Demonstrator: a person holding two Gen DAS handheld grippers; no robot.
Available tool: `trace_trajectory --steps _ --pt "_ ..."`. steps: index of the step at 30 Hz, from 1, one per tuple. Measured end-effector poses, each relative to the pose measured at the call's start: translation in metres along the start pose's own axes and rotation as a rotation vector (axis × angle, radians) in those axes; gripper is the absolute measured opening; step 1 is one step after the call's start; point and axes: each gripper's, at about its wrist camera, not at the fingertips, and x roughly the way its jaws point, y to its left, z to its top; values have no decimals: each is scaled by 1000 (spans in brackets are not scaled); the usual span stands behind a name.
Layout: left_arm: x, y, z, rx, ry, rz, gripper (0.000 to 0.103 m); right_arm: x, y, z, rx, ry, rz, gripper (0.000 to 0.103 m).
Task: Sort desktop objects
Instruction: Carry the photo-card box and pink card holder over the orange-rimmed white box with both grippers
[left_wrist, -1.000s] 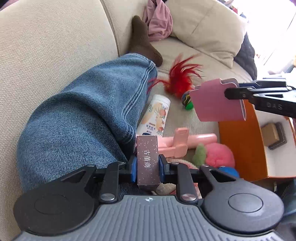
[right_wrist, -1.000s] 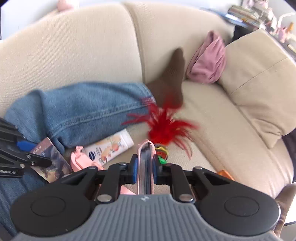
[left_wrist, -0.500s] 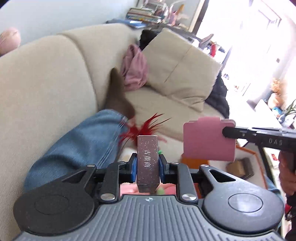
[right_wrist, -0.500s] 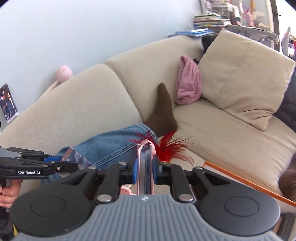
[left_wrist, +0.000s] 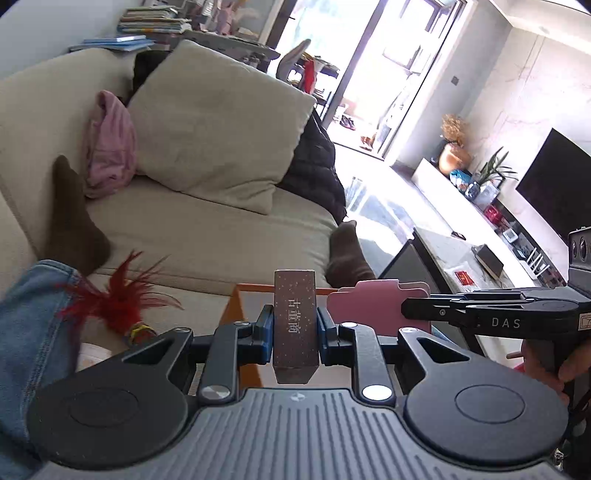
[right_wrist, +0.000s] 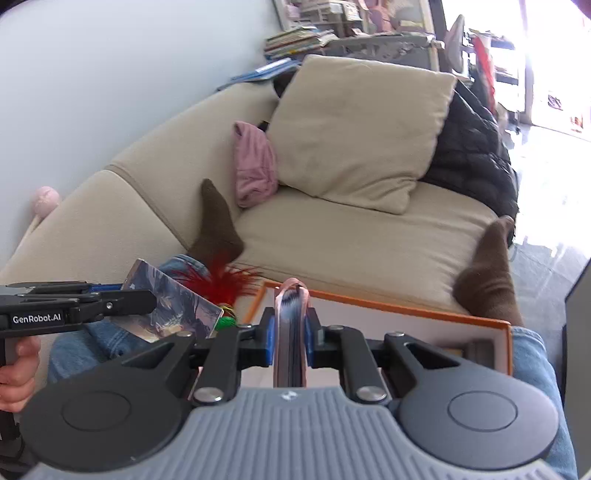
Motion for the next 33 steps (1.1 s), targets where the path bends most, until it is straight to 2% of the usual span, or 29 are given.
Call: trace_trajectory --steps 5,13,19,26,28,33 --pt "54 -19 -9 12 86 -47 26 24 -32 -6 52 90 -85 16" --pt "131 -32 -21 18 165 -13 26 83 -82 -6 88 289 -170 16" --pt "164 -39 -28 35 202 8 26 110 -105 -2 123 353 -186 16" --pt "181 -48 -35 53 209 40 26 116 -112 1 152 306 -157 18" --pt "183 -50 -36 60 199 47 26 116 -115 -1 171 288 -134 23" --pt "186 -53 -38 46 191 42 26 108 -116 -1 165 228 -81 26"
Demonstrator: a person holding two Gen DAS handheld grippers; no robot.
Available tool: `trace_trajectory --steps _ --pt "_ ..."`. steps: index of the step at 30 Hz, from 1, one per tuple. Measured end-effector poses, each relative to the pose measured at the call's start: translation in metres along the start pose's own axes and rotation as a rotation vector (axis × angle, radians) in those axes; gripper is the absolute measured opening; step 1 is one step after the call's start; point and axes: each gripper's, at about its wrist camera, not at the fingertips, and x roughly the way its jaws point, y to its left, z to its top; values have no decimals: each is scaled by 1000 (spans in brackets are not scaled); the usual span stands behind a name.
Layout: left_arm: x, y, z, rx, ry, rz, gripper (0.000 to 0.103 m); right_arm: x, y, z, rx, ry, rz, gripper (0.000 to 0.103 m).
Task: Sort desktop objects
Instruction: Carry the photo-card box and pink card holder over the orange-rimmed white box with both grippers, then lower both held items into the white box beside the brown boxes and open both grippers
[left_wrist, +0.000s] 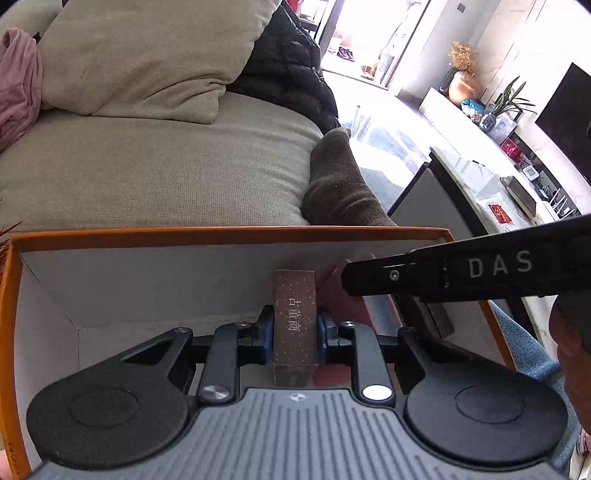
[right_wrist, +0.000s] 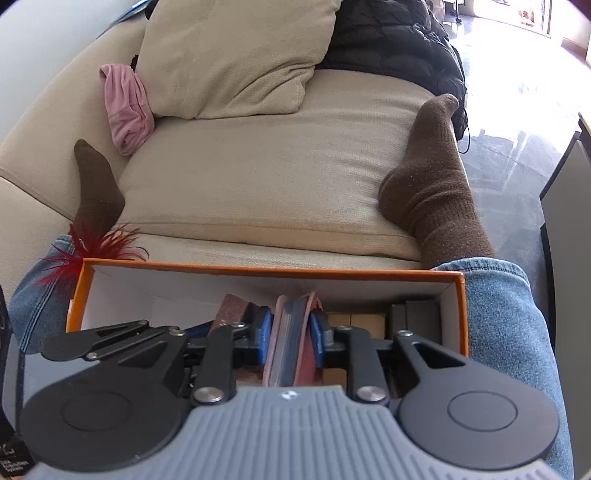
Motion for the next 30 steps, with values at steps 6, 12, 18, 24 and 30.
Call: trace_trajectory --steps 6,12,18,24,30 --pt "2 12 5 -101 23 -100 31 -32 -3 -8 -14 -85 9 28" --pt "4 27 8 -192 62 -186 35 -53 -6 -33 -67 -107 -57 31" --pt "11 43 9 -319 92 -273 38 -32 3 -61 -137 -9 -30 32" --pt "12 54 6 -416 99 -321 53 5 19 -71 -184 73 -33 50" --pt "19 57 3 -450 119 -333 53 34 17 -62 -54 109 -47 51"
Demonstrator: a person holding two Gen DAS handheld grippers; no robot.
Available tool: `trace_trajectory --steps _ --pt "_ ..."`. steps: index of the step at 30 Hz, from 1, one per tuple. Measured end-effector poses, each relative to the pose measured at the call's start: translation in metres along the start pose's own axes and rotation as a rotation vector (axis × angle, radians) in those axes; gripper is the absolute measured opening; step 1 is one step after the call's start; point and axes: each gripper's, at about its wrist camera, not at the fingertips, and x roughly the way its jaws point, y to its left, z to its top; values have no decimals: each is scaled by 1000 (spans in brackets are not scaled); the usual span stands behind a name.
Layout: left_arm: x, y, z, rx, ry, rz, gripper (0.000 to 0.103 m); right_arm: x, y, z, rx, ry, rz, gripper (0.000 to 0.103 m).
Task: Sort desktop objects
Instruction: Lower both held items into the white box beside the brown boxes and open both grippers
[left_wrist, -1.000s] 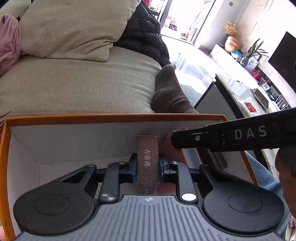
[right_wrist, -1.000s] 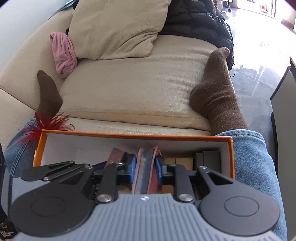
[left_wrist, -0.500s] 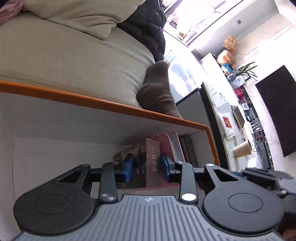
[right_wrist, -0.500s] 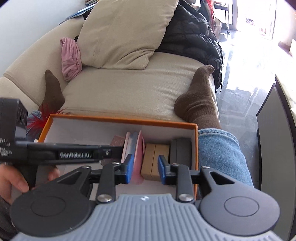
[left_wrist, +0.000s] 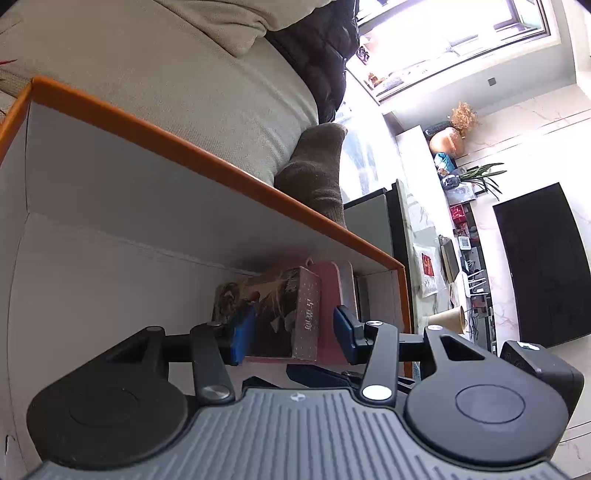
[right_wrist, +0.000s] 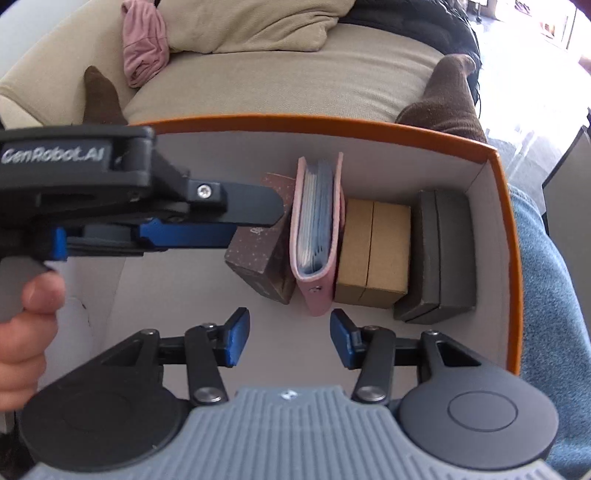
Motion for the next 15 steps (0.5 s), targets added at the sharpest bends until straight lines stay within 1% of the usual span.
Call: trace_trajectory --steps 3,4,6,8,9,10,15 --pt "9 1 2 -15 18 -4 52 8 -1 3 45 4 -6 52" --pt "12 2 3 -15 15 -3 48 10 -1 4 53 1 -12 52" --pt "15 2 6 -20 21 -11 45 10 -2 4 66 -13 -21 51" --pt "16 5 7 -29 22 -27 43 11 -2 5 77 -20 -28 46" --pt "18 4 9 -30 27 -39 41 11 -2 5 78 -25 -37 39" --pt "20 4 9 -33 32 -44 42 10 -2 4 72 -28 -47 36" --pt "25 6 13 -30 43 -47 42 14 -2 7 68 -35 -67 31"
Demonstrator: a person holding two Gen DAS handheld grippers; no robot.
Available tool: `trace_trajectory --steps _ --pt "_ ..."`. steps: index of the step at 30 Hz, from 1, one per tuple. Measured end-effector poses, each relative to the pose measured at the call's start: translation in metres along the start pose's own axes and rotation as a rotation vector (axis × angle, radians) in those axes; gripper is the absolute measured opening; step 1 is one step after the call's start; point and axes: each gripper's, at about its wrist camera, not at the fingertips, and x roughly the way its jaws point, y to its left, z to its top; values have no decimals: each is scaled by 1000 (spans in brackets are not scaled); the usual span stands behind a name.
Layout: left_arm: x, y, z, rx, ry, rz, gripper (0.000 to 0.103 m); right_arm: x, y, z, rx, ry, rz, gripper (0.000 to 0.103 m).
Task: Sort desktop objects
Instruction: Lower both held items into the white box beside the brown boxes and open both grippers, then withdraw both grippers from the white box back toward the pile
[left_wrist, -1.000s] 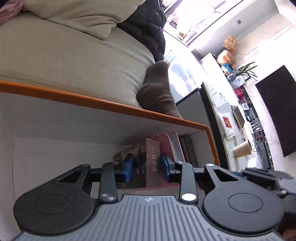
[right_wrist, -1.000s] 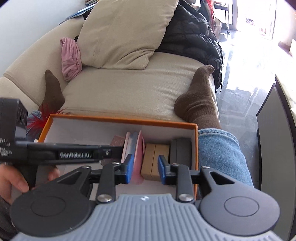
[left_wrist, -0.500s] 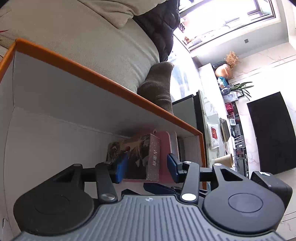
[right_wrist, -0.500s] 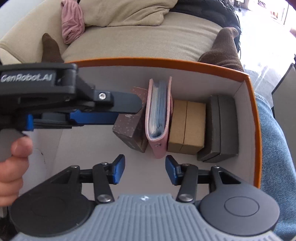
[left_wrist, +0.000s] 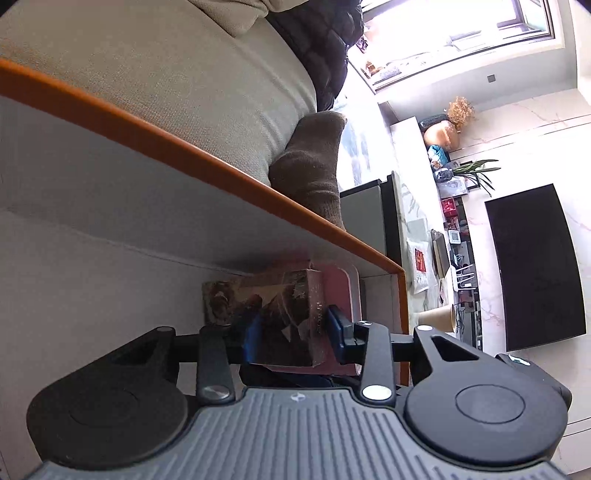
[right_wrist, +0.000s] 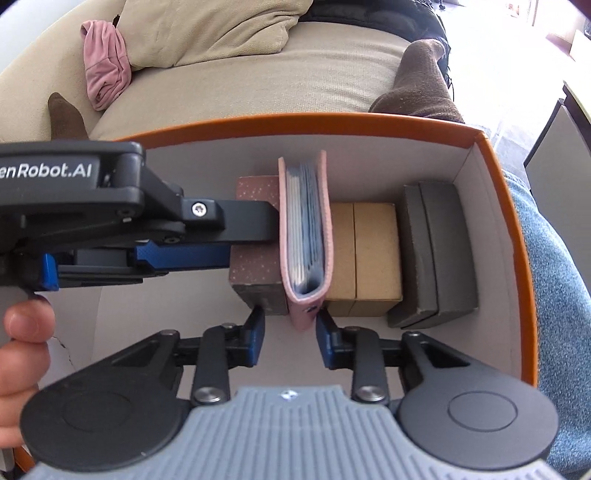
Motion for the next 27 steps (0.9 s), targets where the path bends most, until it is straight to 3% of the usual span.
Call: trace_trajectory --steps 6,9,19,24,27 --pt "-9 -7 -4 38 -23 26 42 -1 4 0 -45 1 -17 34" --pt "-15 -11 -5 56 -30 44 42 -5 6 0 -67 -5 -24 43" --pt "-56 -26 -15 128 -105 46 43 -25 4 -13 -71 4 -67 45" --pt "-91 -41 -25 194 -185 33 43 -51 11 -28 -79 -60 -56 45" --pt "-112 -50 -33 241 -238 41 43 -75 21 -39 -109 -166 -21 45"
